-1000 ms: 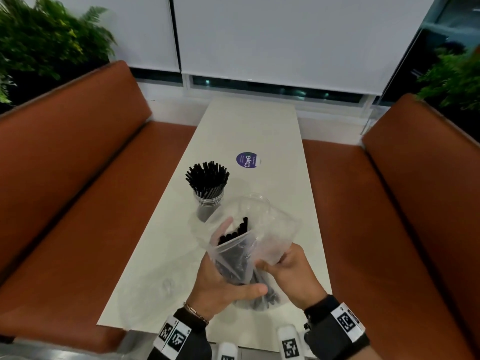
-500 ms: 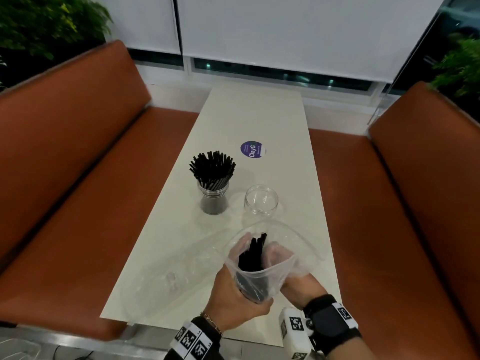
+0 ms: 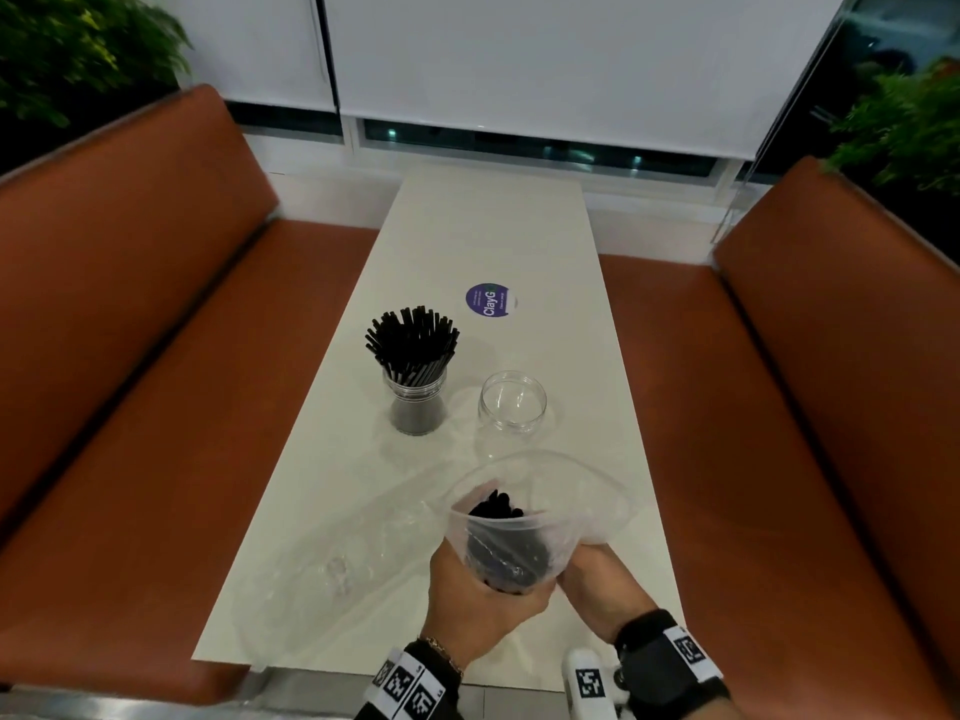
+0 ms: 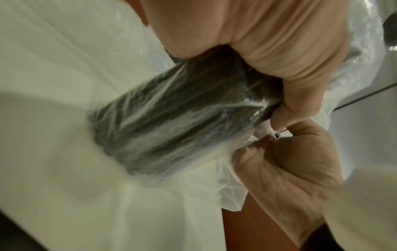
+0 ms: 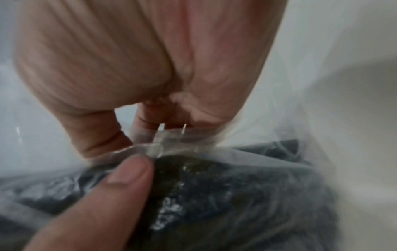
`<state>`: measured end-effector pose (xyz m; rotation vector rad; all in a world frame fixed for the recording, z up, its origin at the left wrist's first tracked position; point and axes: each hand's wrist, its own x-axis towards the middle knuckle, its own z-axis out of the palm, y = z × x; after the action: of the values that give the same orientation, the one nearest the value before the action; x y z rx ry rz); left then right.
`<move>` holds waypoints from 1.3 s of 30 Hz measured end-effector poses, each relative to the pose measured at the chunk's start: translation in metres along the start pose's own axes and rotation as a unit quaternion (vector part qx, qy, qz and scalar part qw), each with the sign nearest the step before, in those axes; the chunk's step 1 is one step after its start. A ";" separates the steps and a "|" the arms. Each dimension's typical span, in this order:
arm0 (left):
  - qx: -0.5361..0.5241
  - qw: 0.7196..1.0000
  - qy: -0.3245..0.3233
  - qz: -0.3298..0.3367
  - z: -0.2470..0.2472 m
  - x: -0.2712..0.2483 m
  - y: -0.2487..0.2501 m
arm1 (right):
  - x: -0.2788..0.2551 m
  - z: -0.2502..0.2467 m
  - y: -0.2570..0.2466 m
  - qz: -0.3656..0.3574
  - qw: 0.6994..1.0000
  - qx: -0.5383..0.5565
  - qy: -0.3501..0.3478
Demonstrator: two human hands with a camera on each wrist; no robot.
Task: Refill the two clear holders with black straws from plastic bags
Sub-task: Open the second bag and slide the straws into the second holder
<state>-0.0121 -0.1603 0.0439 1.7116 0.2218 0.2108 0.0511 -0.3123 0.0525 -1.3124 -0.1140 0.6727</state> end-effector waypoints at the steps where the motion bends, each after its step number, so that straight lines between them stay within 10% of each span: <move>1: 0.002 1.000 0.008 0.006 0.001 0.000 -0.002 | 0.000 -0.002 0.005 0.002 1.000 0.004 0.021; 12: 0.026 0.996 -0.002 -0.089 0.010 -0.015 -0.038 | -0.018 -0.012 0.029 -0.024 0.928 -0.348 0.126; 19: 0.007 0.996 0.008 -0.091 0.007 -0.012 -0.046 | -0.037 -0.012 -0.012 0.085 0.990 -0.110 0.001; 23: -0.006 0.997 0.004 -0.081 0.009 -0.013 -0.050 | -0.036 -0.004 -0.022 0.122 0.990 -0.044 0.061; 30: -0.049 0.995 -0.027 -0.078 0.008 -0.010 -0.052 | -0.046 0.011 -0.004 0.073 0.983 -0.164 0.034; 39: 0.000 0.996 -0.084 -0.036 0.000 -0.011 -0.063 | -0.038 0.056 0.011 -0.063 0.943 -0.269 0.186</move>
<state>-0.0240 -0.1542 -0.0187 1.7083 0.1583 0.0145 -0.0091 -0.2829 0.0694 -1.9205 -0.0753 0.2760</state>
